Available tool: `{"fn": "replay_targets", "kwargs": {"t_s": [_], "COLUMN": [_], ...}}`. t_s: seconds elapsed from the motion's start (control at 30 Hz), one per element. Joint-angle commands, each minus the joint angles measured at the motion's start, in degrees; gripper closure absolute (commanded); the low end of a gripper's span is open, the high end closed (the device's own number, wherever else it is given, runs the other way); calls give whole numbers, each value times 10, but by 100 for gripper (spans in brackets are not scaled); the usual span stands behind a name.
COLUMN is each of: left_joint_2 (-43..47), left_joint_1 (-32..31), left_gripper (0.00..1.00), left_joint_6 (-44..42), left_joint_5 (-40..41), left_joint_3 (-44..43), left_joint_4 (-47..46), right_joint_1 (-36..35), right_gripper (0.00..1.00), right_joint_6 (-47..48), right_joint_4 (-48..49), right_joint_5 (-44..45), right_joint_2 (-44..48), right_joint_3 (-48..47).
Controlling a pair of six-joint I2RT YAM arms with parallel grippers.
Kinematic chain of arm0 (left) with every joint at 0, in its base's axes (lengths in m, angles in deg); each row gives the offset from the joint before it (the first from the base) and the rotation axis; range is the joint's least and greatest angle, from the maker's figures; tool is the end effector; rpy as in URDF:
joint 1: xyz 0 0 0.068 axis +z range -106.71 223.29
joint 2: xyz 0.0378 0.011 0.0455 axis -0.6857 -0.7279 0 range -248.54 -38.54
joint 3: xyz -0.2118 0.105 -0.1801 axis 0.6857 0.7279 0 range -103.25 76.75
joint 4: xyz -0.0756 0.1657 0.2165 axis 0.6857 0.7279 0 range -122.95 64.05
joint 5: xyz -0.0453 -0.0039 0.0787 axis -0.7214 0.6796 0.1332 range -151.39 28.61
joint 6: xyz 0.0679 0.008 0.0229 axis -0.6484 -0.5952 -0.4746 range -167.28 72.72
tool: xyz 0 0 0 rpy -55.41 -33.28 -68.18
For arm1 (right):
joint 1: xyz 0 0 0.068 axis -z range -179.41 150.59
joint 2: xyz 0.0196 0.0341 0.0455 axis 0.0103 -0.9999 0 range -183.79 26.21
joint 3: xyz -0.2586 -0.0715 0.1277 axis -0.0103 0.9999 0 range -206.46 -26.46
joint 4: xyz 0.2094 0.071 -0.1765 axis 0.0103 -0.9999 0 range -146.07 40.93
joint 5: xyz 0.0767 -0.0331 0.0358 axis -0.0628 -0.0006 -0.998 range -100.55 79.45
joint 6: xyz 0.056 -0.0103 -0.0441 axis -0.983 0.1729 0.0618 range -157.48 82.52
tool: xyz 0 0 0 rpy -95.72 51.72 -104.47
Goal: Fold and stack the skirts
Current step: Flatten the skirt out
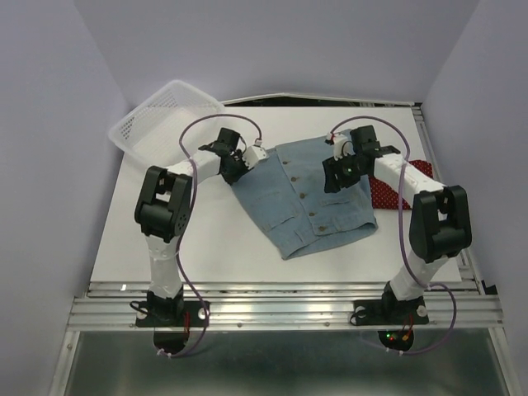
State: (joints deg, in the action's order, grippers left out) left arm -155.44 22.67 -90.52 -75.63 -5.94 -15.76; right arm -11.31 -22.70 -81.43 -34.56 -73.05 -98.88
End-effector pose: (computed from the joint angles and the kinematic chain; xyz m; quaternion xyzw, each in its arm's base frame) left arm 0.4518 -0.1857 0.1674 0.5301 0.7731 -0.0504 0.3446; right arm 0.3847 0.1059 0.2212 -0.2713 0.9048 0.1940 0.2647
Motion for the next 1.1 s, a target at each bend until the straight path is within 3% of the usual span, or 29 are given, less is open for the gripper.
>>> {"fn": "replay_targets", "kwargs": {"t_s": [0.0,0.3,0.43,0.57,0.7,0.87,1.07], "left_joint_2": [42,200,301,371,358,312,239], "left_joint_1": [8,7,6,6,8,22,37], "left_gripper": [77,82,80,73,69,64,64], "left_joint_6": [-59,-92,-144,-179,-138,5,79], "left_joint_5": [80,65,-36,-164,-207,-201,-107], "left_joint_3": [78,314,323,254,192,175,180], "left_joint_4": [50,116,239,291,276,137,41], "right_joint_1": [-3,-22,-54,-83,-115,-123,-123], "right_gripper": [41,40,40,39,37,35,36], "right_joint_6": [-28,-35,-23,-10,22,9,1], "right_joint_4": [-24,-39,-29,8,37,39,34], "right_joint_5": [55,131,170,165,136,112,160], "right_joint_2": [-12,-58,-154,-235,-284,-273,-168], "right_joint_3": [-34,-54,-90,-165,-260,-336,-265]}}
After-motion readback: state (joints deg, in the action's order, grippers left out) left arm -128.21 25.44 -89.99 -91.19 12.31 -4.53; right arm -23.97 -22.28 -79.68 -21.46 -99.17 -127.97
